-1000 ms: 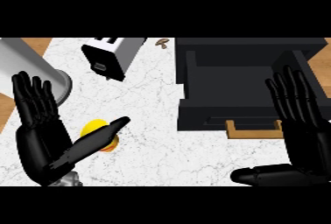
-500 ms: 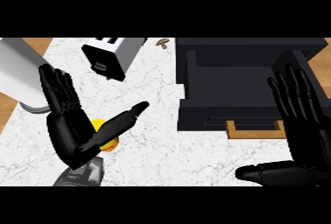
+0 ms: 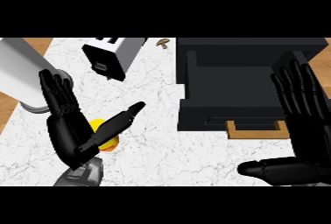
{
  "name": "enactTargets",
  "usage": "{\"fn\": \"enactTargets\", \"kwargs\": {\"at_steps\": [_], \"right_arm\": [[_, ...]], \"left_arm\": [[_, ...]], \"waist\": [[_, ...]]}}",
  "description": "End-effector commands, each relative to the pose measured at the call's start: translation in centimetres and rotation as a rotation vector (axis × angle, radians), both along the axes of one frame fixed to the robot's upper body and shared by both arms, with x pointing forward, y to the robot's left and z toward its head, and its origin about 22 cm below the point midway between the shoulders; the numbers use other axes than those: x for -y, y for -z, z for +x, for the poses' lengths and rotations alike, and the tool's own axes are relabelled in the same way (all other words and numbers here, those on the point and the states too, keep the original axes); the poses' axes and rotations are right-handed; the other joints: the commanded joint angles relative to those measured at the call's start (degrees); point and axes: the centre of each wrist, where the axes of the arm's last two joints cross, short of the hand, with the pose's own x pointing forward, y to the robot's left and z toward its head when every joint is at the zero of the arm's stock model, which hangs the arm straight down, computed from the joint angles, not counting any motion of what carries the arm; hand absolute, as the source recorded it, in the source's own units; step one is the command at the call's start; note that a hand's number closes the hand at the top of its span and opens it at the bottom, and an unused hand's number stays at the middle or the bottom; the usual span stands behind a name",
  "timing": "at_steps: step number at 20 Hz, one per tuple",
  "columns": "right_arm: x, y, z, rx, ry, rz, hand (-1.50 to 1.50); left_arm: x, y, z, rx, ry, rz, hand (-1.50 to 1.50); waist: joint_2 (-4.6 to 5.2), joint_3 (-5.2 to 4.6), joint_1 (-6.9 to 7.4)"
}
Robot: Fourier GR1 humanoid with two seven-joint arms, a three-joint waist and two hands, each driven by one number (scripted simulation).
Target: Pick up the cup, place it into the drawer and close the drawer
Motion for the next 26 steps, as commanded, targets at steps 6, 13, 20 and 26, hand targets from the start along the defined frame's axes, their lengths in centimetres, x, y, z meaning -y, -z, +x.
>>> {"fn": "enactTargets", "kwargs": {"at_steps": [6, 13, 20, 26], "right_arm": [[-0.7, -0.9, 0.9, 0.007, -0.002, 0.000, -1.50], [0.4, 0.2, 0.4, 0.010, -0.006, -0.009, -1.50], [-1.4, 0.5, -0.9, 0.011, -0.016, -0.012, -1.50], [1.4, -2.0, -0.5, 0.003, -0.015, -0.025, -1.50]], "left_arm": [[-1.1, 3.5, -2.2, -0.078, -0.040, -0.042, -1.50], [-2.0, 5.9, -2.1, -0.132, -0.090, -0.062, -1.50], [-3.2, 10.0, -3.9, -0.174, -0.150, -0.057, -1.50], [-4.5, 12.9, -4.2, -0.199, -0.127, -0.086, -1.50]], "waist": [[0.00, -0.03, 0.18], [0.01, -0.02, 0.06], [0.00, -0.03, 0.07], [-0.01, -0.03, 0.03]]}}
